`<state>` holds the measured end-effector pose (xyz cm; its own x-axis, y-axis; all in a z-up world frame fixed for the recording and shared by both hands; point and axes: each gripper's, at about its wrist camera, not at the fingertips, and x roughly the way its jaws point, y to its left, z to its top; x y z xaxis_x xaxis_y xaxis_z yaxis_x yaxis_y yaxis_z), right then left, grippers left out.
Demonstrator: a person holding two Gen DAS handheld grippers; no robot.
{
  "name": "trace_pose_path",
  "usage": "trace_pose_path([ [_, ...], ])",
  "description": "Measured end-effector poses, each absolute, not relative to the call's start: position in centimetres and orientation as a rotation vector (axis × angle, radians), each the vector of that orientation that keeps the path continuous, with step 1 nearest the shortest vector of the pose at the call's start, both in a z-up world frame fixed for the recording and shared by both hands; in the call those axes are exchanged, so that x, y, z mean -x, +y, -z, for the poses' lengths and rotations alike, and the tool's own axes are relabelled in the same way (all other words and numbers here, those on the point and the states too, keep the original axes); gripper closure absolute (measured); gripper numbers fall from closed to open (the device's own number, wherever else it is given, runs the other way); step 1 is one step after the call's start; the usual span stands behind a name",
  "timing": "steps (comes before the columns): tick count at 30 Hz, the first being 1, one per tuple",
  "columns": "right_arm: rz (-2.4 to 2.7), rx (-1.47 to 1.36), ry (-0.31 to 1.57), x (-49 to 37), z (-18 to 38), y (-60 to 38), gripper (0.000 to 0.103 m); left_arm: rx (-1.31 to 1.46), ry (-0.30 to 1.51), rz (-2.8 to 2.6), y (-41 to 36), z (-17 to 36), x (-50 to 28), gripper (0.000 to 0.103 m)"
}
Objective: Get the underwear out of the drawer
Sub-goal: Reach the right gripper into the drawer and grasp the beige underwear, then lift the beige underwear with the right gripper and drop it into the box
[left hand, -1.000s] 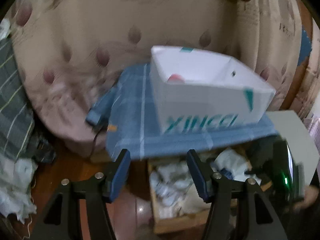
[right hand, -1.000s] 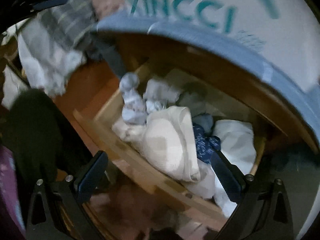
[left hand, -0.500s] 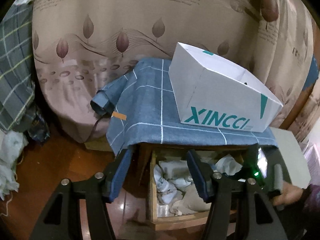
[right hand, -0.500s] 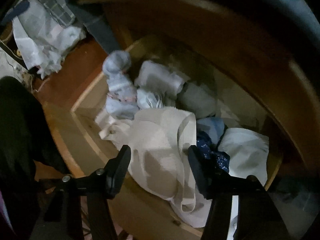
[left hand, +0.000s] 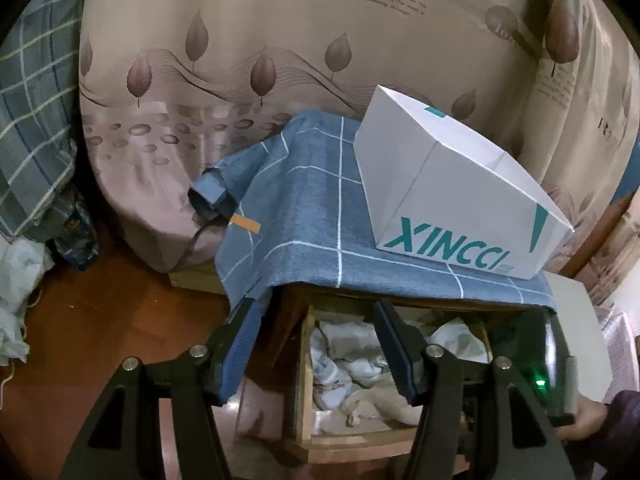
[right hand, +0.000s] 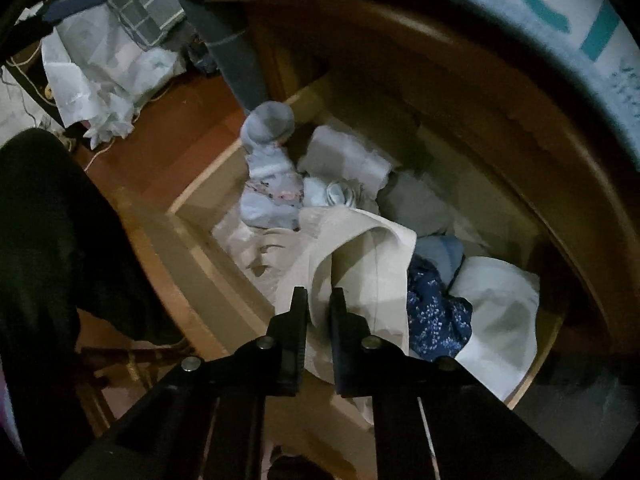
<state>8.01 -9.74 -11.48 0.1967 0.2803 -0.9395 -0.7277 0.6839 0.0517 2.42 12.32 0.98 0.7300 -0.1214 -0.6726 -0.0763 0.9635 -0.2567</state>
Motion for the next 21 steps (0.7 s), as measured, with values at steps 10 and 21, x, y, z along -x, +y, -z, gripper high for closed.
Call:
trace_pose_path([
  [10, -0.73, 0.334, 1.087, -7.2, 7.1, -11.2, 0.095, 0.282, 0.76, 0.01, 12.5, -0.8, -2.6, 0.042],
  [21, -0.785, 0.091, 0.934, -4.8, -3.1, -13.1, 0.095, 0.307, 0.759, -0.017, 13.2, -0.7, -2.5, 0.042],
])
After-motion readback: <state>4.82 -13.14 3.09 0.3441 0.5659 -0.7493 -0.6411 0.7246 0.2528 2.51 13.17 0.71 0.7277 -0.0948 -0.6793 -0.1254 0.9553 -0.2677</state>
